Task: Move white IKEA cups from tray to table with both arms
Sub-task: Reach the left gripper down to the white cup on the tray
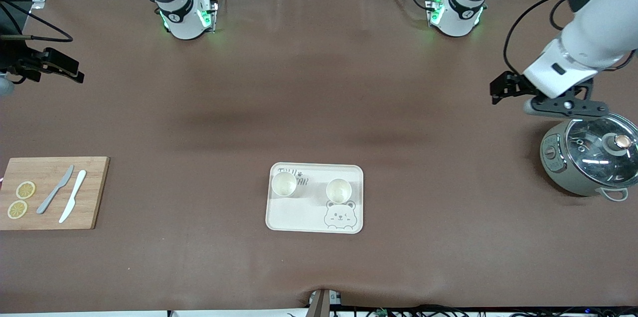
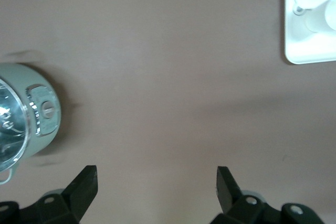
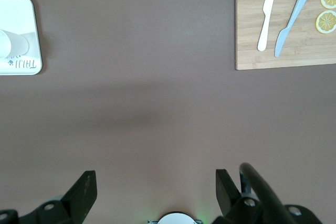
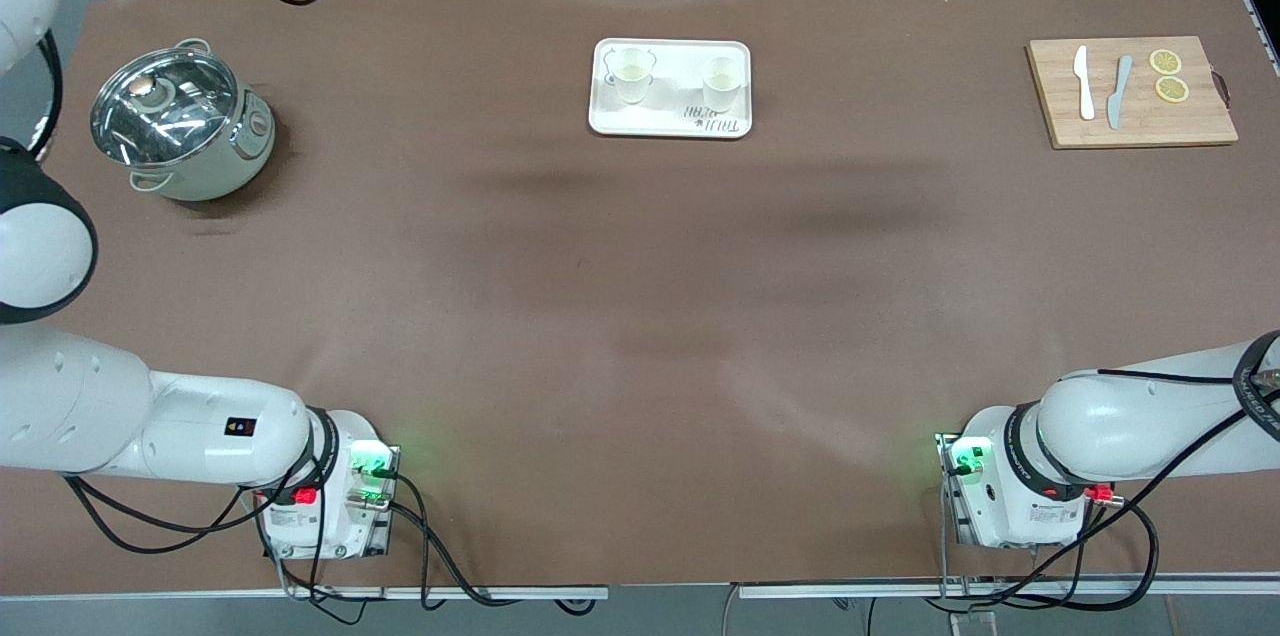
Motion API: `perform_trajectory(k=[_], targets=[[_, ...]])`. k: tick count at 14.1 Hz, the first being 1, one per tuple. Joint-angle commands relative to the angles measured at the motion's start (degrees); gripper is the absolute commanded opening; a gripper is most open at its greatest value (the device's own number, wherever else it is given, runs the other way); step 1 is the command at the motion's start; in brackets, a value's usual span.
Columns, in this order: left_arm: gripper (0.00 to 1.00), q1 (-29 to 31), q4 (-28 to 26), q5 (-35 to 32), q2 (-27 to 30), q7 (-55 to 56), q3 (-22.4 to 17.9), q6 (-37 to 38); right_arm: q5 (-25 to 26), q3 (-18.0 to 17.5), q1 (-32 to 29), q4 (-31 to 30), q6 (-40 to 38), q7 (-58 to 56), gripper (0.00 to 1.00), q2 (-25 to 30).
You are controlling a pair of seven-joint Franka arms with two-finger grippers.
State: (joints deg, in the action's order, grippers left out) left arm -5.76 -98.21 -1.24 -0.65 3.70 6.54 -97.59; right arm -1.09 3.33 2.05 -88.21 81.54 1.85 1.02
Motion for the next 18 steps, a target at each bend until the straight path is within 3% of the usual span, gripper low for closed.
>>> perform_trajectory(k=[1,6,9,13,18], targets=[[1.00,-1.70,2.05,-0.86,-2.42,7.59,1.99,-2.15,-0.50,-0.34,-0.29,-0.21,0.37,0.88,1.00,0.30],[1.00,-2.93,5.21,-0.52,-5.23,11.59,3.40,-2.78,-0.50,-0.34,-0.64,-0.21,0.46,0.88,1.00,0.21],[1.00,-6.96,14.85,-0.51,-13.47,14.30,3.40,-2.17,-0.49,-0.34,-0.73,0.05,0.37,0.79,1.00,-0.22],[1.00,-11.19,22.42,-0.95,-21.56,18.71,3.31,-2.25,-0.49,-0.34,-0.46,1.55,0.20,0.26,1.00,-1.72],[1.00,-15.76,26.14,-1.13,-29.05,18.97,2.17,-6.80,0.47,-0.34,-0.64,1.55,0.90,0.61,1.00,-3.38]])
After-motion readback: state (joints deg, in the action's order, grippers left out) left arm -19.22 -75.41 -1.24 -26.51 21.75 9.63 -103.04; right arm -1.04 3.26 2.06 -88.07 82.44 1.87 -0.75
